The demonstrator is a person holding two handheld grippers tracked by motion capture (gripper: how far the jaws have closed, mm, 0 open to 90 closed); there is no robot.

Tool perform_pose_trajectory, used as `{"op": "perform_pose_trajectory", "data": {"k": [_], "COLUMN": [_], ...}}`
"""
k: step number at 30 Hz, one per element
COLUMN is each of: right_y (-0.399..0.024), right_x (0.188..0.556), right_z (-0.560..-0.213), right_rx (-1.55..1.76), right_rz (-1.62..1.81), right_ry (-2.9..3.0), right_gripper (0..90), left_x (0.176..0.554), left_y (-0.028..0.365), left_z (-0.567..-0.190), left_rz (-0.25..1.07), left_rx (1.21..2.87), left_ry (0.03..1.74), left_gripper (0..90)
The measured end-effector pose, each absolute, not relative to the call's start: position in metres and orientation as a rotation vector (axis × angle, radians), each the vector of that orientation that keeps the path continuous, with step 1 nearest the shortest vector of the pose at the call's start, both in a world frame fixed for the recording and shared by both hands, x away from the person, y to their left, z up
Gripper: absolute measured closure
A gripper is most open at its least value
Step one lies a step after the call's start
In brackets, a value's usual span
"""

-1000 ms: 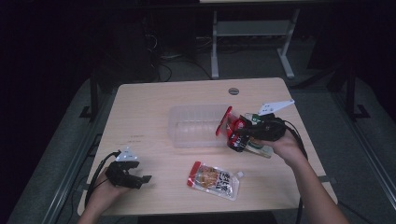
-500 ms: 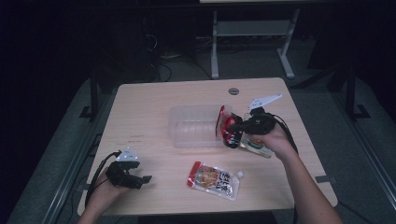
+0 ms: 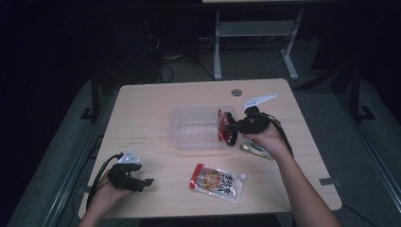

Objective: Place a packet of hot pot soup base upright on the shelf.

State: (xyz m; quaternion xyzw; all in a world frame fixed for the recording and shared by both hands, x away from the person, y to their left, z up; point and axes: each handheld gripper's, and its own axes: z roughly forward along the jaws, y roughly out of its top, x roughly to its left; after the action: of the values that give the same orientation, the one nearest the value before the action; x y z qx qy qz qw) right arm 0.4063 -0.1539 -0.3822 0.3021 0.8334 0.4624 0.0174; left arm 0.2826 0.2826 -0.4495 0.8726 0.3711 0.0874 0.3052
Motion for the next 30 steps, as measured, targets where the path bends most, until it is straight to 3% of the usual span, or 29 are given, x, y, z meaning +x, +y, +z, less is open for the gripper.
{"op": "perform_pose_trajectory", "data": {"k": [5, 19, 26, 29, 30], "right_y": [-0.156, -0.168, -0.180, -0.185, -0.186], "right_x": [0.405, 0.390, 0.372, 0.362, 0.359], "right_z": [-0.381, -0.368, -0.364, -0.369, -0.371], "right_rx": [0.944, 0.954, 0.923, 0.906, 0.899], "right_rz": [1.450, 1.478, 1.497, 1.488, 1.491], "right_ry": [2.578, 2.503, 2.505, 2.511, 2.525], "right_gripper": [80.4, 45.9, 42.9, 48.7, 54.3], "left_x": [0.283, 0.283, 0.282, 0.282, 0.282], "left_y": [0.282, 0.283, 0.283, 0.282, 0.282], "left_z": [-0.449, -0.449, -0.448, -0.448, -0.448], "left_rz": [0.234, 0.238, 0.246, 0.243, 0.244], "left_rx": [2.312, 2.313, 2.316, 2.314, 2.313], "left_ry": [0.983, 0.977, 0.970, 0.975, 0.975], "left_gripper": [21.2, 21.2, 21.2, 21.2, 21.2]}}
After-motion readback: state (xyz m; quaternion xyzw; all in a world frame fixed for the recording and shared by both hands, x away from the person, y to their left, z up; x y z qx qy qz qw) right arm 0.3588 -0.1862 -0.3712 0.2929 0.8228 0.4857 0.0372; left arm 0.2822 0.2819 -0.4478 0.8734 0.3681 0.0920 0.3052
